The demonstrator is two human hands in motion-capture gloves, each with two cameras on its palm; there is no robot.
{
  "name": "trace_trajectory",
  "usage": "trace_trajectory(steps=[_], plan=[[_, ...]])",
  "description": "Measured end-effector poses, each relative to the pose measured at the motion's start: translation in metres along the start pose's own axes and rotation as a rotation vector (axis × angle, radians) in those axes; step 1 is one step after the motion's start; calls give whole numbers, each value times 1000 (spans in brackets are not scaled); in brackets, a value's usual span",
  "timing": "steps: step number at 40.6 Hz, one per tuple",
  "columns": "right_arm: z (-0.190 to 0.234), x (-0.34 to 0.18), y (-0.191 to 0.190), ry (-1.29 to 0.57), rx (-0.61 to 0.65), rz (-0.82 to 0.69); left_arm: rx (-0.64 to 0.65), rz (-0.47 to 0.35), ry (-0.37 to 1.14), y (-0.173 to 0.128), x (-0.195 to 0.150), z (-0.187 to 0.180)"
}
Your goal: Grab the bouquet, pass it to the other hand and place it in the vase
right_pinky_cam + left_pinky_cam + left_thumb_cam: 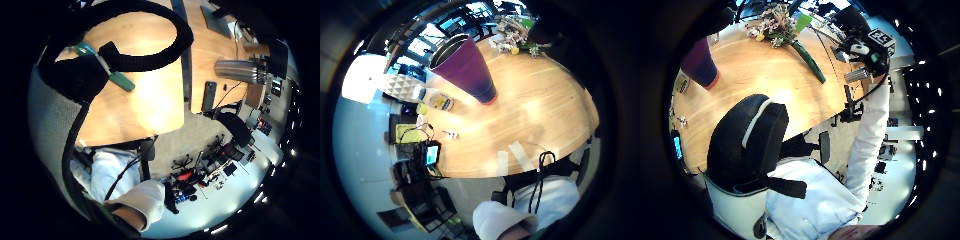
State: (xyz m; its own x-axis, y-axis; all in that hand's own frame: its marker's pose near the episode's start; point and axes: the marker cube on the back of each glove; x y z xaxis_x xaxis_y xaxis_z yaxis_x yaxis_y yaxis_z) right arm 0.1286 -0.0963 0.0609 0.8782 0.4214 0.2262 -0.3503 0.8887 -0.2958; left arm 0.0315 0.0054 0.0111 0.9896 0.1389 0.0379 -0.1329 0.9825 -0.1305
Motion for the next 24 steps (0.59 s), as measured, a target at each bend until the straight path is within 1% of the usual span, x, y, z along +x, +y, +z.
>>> trace_trajectory(steps=[3,5,10,14,19,22,24], plan=[[10,-7,49,-15,-94,108,-9,-6,-3,-2,-3,4],[20,-6,63,-13,-141,167,-13,-5,0,-5,-5,8],[40,-3,56,-9,-177,165,-17,-3,-6,-9,-10,14],[55,1,50,3,-213,191,-31,-6,-1,-1,-10,9],[79,2,44,10,-294,196,-38,-2,16,3,-9,8],[91,4,33,40,-267,216,-46,-7,11,4,-10,8],[98,5,29,53,-271,237,-48,-2,13,5,-10,8]])
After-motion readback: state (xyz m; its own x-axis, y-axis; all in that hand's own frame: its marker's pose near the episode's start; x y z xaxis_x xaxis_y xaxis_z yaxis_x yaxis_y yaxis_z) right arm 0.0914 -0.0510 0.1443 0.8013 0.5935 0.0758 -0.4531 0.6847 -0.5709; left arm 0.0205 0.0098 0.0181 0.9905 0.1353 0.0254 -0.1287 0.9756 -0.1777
